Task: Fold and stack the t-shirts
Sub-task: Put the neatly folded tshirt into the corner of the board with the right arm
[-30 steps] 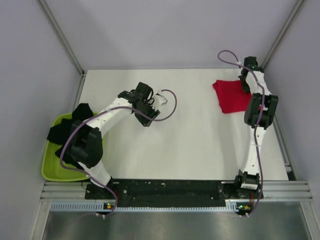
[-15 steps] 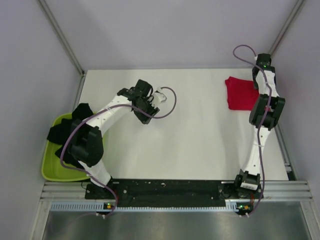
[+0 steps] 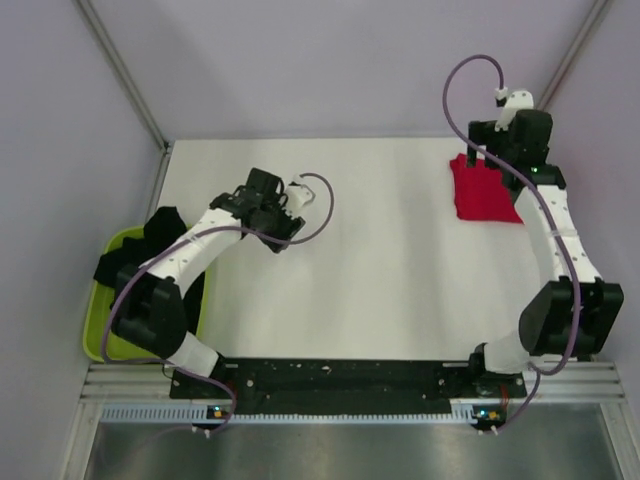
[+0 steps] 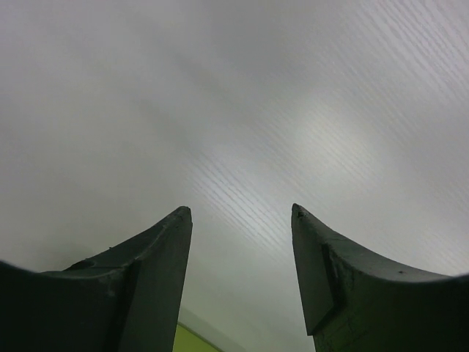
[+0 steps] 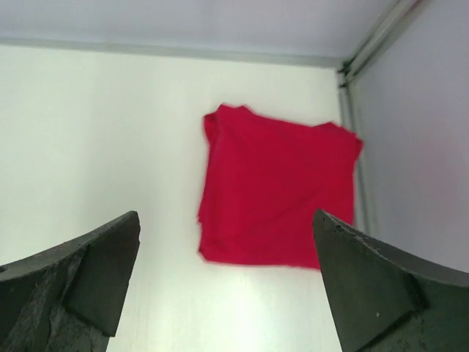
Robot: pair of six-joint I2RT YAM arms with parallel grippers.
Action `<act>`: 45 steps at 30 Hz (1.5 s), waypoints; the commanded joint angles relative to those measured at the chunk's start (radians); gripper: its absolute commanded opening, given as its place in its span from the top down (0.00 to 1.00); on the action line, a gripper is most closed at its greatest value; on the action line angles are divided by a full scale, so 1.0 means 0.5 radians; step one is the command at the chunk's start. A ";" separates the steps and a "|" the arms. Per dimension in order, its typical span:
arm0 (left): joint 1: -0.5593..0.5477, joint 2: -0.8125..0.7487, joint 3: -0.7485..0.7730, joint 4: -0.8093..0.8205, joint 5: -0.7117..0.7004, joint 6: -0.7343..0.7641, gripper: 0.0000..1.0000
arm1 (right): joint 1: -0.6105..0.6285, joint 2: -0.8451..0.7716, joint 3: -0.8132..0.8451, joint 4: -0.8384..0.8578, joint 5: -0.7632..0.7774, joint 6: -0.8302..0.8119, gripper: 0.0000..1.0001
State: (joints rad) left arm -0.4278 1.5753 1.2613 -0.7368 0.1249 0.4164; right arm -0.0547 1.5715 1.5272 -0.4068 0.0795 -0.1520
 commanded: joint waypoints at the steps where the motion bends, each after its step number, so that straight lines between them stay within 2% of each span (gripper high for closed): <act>1: 0.147 -0.349 -0.310 0.473 0.029 -0.105 0.38 | 0.051 -0.415 -0.740 0.503 -0.392 0.239 0.01; 6: 0.395 -0.622 -0.779 1.086 0.124 -0.243 0.36 | 0.097 -0.774 -1.436 0.899 -0.530 0.292 0.01; 9: 0.515 -0.717 -1.110 1.576 0.131 -0.323 0.34 | 0.100 -0.897 -1.753 1.138 -0.546 0.433 0.01; 14: 0.555 -0.712 -1.632 2.542 0.014 -0.498 0.18 | 0.220 -1.066 -2.281 1.586 -0.347 0.338 0.01; 18: 0.558 -0.650 -1.835 2.942 0.020 -0.511 0.12 | 0.251 -1.097 -2.633 2.091 -0.224 0.338 0.01; 19: 0.558 -0.650 -1.842 2.967 0.023 -0.520 0.12 | 0.254 -1.078 -2.701 2.284 -0.187 0.365 0.01; 20: 0.561 -0.656 -1.848 2.977 0.032 -0.529 0.12 | 0.260 -1.115 -2.674 2.162 -0.168 0.350 0.01; 24: 0.573 -0.666 -1.924 3.127 -0.004 -0.489 0.11 | 0.275 -1.127 -2.766 2.381 -0.190 0.316 0.01; 27: 0.583 -0.644 -1.943 3.247 -0.099 -0.461 0.08 | 0.281 -1.118 -2.760 2.381 -0.187 0.316 0.01; 45: 0.583 -0.601 -1.829 3.048 -0.296 -0.547 0.05 | 0.281 -1.097 -2.748 2.375 -0.168 0.316 0.01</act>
State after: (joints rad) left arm -0.1417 1.2686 0.3138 0.7574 0.0006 0.1589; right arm 0.0704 1.0286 0.1764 0.7265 -0.0082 0.0109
